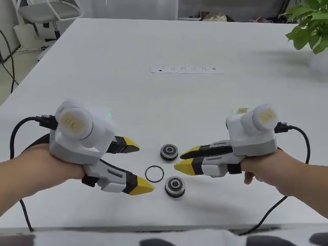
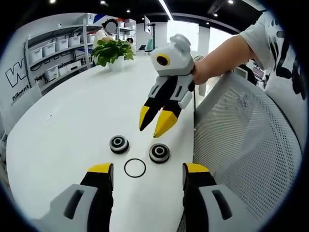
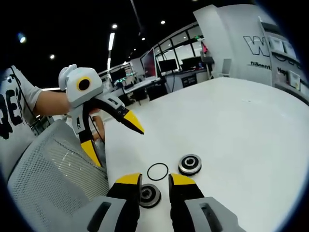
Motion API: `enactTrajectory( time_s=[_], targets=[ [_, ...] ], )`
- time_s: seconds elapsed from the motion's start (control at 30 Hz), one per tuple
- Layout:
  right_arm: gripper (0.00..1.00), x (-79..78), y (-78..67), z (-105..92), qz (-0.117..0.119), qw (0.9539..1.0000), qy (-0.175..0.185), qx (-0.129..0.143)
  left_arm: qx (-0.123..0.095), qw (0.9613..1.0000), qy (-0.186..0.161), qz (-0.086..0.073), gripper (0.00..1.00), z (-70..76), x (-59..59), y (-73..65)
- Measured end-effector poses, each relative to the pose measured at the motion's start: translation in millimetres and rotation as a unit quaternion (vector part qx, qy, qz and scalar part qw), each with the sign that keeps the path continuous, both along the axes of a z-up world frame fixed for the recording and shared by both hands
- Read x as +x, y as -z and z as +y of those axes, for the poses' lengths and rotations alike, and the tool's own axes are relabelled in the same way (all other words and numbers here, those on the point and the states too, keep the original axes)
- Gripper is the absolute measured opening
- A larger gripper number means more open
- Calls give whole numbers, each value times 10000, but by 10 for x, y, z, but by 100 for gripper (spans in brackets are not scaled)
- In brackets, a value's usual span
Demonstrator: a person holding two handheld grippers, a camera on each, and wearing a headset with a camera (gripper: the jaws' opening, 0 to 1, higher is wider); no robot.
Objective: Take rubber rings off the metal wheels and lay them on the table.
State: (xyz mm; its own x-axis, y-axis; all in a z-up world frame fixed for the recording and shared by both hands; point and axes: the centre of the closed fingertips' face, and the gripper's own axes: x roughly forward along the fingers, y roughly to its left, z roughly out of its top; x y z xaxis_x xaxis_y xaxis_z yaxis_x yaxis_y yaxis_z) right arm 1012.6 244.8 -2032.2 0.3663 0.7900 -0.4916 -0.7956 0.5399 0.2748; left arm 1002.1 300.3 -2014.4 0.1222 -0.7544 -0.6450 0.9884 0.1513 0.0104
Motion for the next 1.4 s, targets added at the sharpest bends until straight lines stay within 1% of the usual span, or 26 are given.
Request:
enactTrajectory(
  time_s=[0.13, 0.27, 0.4, 0.57, 0.7, 0.83, 0.9, 1.0, 1.13, 1.3, 1.4],
  targets=[
    [21, -44, 22, -44, -27, 9999, -97, -75, 3, 10000, 37, 20, 54, -46, -6, 7],
    [23, -76, 31, -74, -101, 9996, -209, -154, -2, 10000, 70, 39, 53, -93, -7, 17],
    [24, -101, 45, -97, -159, 9991, -308, -232, -30, 9999, 98, 89, 51, -152, -6, 36],
    [24, -180, 96, -84, -190, 9980, -479, -364, -22, 9998, 161, 116, 49, -216, -15, 69],
    [25, -213, 146, -75, -203, 9972, -574, -431, 9, 9997, 211, 145, 48, -249, -31, 105],
    [25, -249, 193, -65, -228, 9959, -700, -534, 29, 9996, 230, 173, 46, -272, -31, 136],
    [25, -270, 230, -69, -284, 9940, -821, -658, 37, 9995, 241, 182, 44, -288, -22, 161],
    [25, -287, 255, -60, -314, 9928, -904, -724, 77, 9993, 288, 222, 42, -315, -48, 193],
    [25, -294, 315, -56, -342, 9910, -980, -846, 128, 9991, 341, 237, 40, -351, -75, 237],
    [26, -306, 380, -53, -335, 9890, -1073, -957, 212, 9986, 412, 272, 34, -384, -90, 303],
    [26, -314, 409, -47, -326, 9883, -1103, -1003, 257, 9983, 436, 286, 33, -408, -99, 342]
  ],
)
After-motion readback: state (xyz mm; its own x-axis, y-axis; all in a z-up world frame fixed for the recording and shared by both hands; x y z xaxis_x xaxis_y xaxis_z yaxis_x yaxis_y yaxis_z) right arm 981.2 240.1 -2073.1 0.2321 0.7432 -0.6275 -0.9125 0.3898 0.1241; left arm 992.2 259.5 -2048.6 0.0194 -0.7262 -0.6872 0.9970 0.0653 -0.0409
